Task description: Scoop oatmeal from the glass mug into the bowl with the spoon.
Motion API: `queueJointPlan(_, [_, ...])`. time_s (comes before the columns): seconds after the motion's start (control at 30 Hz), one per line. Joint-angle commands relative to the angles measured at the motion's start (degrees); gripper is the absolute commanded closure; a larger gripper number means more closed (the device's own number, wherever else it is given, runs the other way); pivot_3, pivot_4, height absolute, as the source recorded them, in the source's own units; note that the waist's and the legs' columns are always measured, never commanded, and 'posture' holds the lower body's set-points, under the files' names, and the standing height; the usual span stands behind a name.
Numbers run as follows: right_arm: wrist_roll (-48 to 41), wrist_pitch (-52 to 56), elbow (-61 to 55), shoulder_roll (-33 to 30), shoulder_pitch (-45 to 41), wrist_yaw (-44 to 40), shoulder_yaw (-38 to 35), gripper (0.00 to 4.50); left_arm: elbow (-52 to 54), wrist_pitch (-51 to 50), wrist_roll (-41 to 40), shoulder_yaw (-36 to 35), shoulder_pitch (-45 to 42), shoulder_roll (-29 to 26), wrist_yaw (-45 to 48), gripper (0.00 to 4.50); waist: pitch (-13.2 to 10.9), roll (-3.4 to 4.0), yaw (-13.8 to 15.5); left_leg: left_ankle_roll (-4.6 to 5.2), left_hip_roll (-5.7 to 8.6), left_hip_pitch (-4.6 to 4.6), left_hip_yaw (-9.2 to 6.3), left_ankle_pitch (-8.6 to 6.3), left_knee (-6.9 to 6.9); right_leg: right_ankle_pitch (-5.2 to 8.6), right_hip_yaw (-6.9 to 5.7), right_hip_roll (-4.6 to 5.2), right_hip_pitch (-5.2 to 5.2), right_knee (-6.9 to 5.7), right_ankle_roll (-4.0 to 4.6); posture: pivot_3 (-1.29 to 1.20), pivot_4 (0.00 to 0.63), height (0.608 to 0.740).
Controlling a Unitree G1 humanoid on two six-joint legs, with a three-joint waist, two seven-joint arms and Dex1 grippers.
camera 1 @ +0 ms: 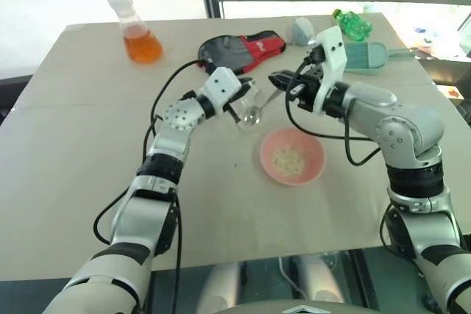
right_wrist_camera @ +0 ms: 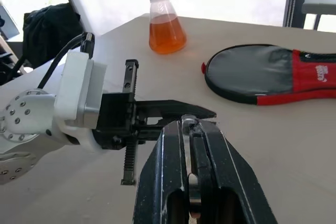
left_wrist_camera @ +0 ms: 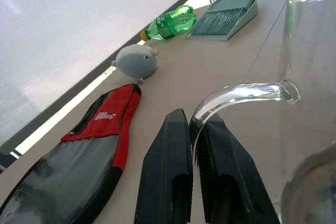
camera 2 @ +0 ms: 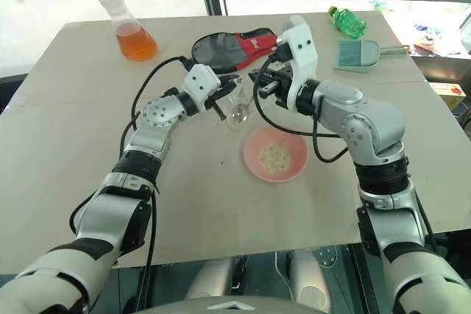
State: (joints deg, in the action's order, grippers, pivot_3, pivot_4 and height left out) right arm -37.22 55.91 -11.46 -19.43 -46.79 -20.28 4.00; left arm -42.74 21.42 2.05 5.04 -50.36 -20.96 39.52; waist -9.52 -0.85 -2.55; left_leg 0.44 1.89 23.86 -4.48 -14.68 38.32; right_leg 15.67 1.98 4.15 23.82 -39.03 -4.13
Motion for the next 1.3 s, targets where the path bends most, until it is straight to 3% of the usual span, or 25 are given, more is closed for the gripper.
queueJointPlan(0.03, [0.6,-0.2,-3.7,0.4,1.6,-0.8,1.0,4.50,2.2,1.3,-0.9,-1.1,-0.3,-0.1,-0.9,4.43,0.0,0.00,0.0,0.00,0.00,0.00,0.00,0.00,0.00,0.00,0.00,0.00,0.00,0.00,0.00,0.00,0.150,0.740])
queueJointPlan(0.13, [-1.7,2.2,-4.4,3.4,2.3,1.5,-1.4,4.50,2.5,1.3,-1.0,-1.2,0.0,-0.2,-1.0,4.43,0.0,0.00,-0.1,0.00,0.00,0.00,0.00,0.00,0.00,0.00,0.00,0.00,0.00,-0.01,0.00,0.00,0.150,0.740])
queueJointPlan(0.27, [-9.5,10.3,-2.7,9.9,-0.6,8.5,-12.1,4.50,2.7,1.3,-0.9,-1.3,0.6,-0.2,-1.3,4.43,0.0,0.00,0.0,-0.01,-0.02,-0.03,-0.01,0.00,0.01,0.00,0.00,-0.01,0.01,-0.10,0.00,0.00,0.150,0.740])
queueJointPlan(0.53, [-21.7,23.6,2.9,17.2,-6.3,24.4,-31.9,4.50,2.0,2.0,-0.5,-1.0,1.5,0.3,-1.9,4.43,0.0,0.01,0.1,-0.01,0.00,-0.03,-0.04,0.00,0.03,0.00,0.00,0.01,0.00,-0.15,0.00,0.00,0.150,0.740])
queueJointPlan(1.0, [-32.2,32.2,8.9,12.8,-10.3,37.6,-46.8,4.50,-2.7,5.5,-3.4,-3.6,2.6,4.5,-4.2,4.43,0.0,0.02,0.1,0.02,-0.01,-0.04,0.05,-0.01,0.04,0.00,0.07,0.04,0.02,-0.27,0.00,0.00,0.150,0.740])
queueJointPlan(1.13, [-39.6,30.3,10.2,13.2,-9.5,45.1,-49.1,4.50,-5.5,7.6,-4.1,-4.3,3.0,5.5,-3.9,4.43,0.0,0.02,0.0,0.11,-0.02,-0.06,0.07,-0.06,0.06,0.00,0.10,0.04,0.02,-0.39,0.00,0.00,0.150,0.740])
queueJointPlan(1.3, [-51.9,24.6,11.4,10.4,-6.6,54.2,-46.3,4.50,-6.8,10.1,-5.0,-5.1,4.3,6.2,-3.5,4.43,0.0,0.02,0.1,0.20,-0.03,-0.08,0.11,-0.11,0.09,0.00,0.15,0.03,0.02,-0.40,0.00,0.00,0.150,0.740])
